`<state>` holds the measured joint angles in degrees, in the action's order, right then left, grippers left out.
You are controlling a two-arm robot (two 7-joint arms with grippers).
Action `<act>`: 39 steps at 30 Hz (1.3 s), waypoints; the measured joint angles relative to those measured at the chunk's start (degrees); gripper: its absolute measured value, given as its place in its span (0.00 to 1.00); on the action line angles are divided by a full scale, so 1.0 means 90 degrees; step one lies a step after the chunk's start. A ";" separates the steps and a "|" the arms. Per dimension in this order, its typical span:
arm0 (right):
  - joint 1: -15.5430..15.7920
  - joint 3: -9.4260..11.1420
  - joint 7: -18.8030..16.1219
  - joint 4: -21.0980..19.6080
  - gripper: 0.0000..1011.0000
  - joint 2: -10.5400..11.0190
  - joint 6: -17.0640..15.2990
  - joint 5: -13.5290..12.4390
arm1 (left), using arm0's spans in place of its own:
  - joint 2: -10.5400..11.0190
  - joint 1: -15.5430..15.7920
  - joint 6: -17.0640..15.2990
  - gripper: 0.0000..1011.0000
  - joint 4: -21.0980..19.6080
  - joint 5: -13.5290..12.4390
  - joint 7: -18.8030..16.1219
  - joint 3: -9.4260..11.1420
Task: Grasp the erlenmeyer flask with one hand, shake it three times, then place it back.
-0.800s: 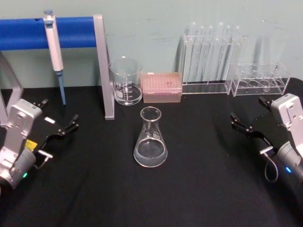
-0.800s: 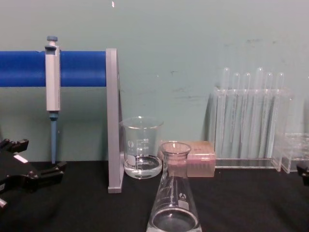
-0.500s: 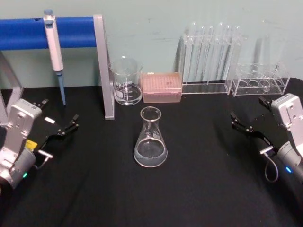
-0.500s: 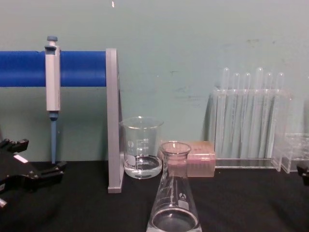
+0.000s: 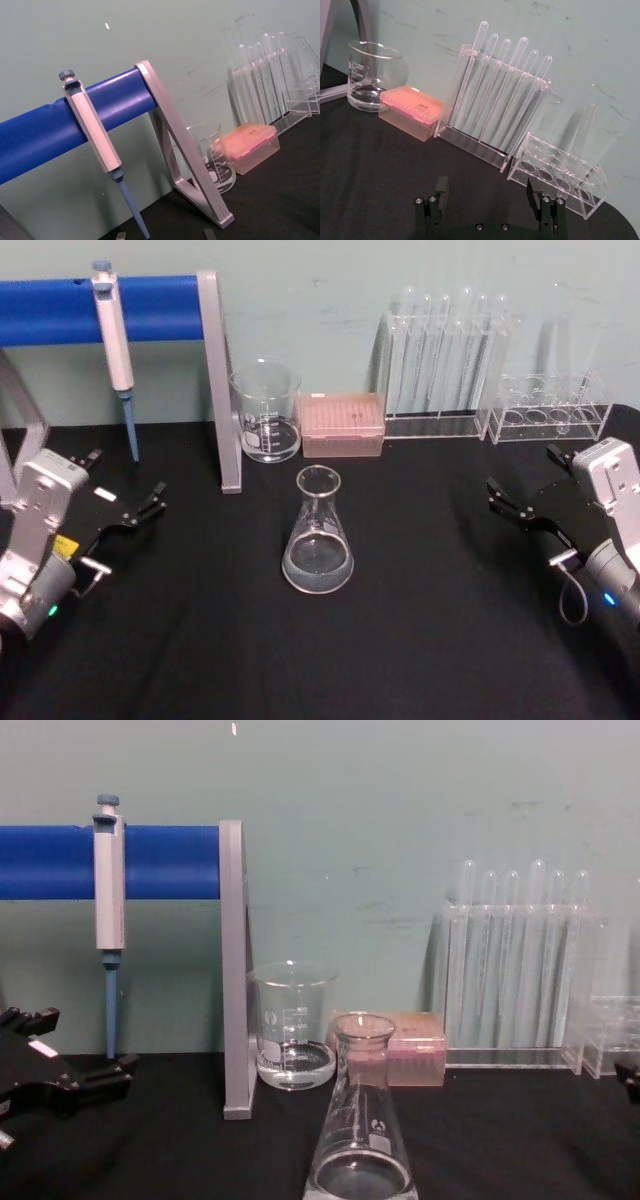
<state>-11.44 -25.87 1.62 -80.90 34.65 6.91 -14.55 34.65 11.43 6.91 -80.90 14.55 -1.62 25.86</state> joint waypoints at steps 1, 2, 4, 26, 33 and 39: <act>0.0000 0.0000 0.0000 0.0000 0.99 0.0000 0.0000 0.0000 | 0.0000 0.0000 0.0000 0.99 0.0000 0.0000 0.0000 0.0000; 0.0000 0.0000 0.0000 0.0000 0.99 0.0000 0.0000 0.0000 | 0.0000 0.0000 0.0000 0.99 0.0000 0.0000 0.0000 0.0000; 0.0002 0.0008 -0.0014 0.0000 0.99 -0.0001 0.0000 0.0001 | 0.0000 0.0000 0.0000 0.99 0.0000 0.0000 0.0000 0.0000; 0.0228 0.0226 -0.2386 -0.0619 0.99 -0.0181 -0.0649 -0.1566 | 0.0000 0.0000 0.0000 0.99 0.0000 0.0000 0.0000 0.0000; 0.0291 0.0216 -0.2631 -0.0763 0.99 -0.0241 -0.0708 -0.1561 | 0.0000 0.0000 0.0000 0.99 0.0000 0.0000 0.0000 0.0000; 0.0354 0.0218 -0.2750 -0.0863 0.99 -0.0273 -0.0724 -0.1494 | 0.0000 0.0000 0.0000 0.99 0.0000 0.0000 0.0000 0.0000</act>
<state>-8.25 -23.90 -23.12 -88.67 32.19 0.39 -27.99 34.64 11.43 6.91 -80.90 14.55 -1.62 25.86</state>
